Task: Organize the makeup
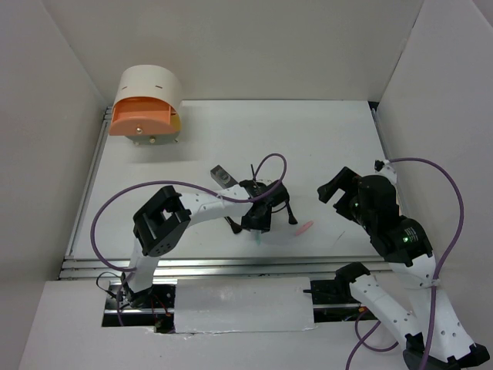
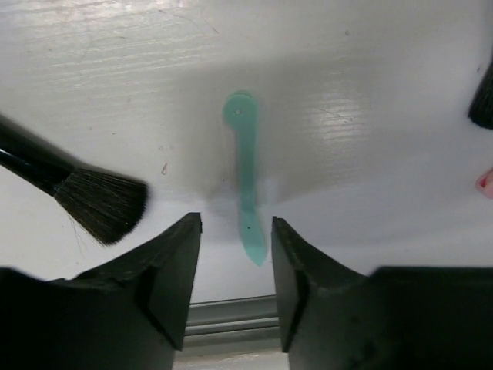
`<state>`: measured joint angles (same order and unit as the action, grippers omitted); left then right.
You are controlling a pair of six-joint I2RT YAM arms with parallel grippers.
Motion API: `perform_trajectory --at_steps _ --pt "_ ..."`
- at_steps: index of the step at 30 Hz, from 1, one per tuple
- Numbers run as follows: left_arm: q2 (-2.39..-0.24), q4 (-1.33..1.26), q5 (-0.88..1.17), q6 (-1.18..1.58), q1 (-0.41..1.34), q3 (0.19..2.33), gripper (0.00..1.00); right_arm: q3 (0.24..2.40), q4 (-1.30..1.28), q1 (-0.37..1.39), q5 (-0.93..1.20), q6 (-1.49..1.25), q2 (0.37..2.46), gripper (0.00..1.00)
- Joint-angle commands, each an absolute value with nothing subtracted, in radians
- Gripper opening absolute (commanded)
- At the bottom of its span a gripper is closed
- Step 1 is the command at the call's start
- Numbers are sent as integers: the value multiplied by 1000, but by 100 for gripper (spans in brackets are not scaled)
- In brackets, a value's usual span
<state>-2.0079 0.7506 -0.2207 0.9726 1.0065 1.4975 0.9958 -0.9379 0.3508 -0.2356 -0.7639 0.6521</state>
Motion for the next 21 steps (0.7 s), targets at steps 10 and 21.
perform_trajectory --at_steps 10,21 --pt "-2118 770 -304 943 988 1592 58 1006 -884 347 -225 -723 661 100" --pt "-2171 778 -318 954 980 1592 27 1002 -881 348 -230 -713 653 100"
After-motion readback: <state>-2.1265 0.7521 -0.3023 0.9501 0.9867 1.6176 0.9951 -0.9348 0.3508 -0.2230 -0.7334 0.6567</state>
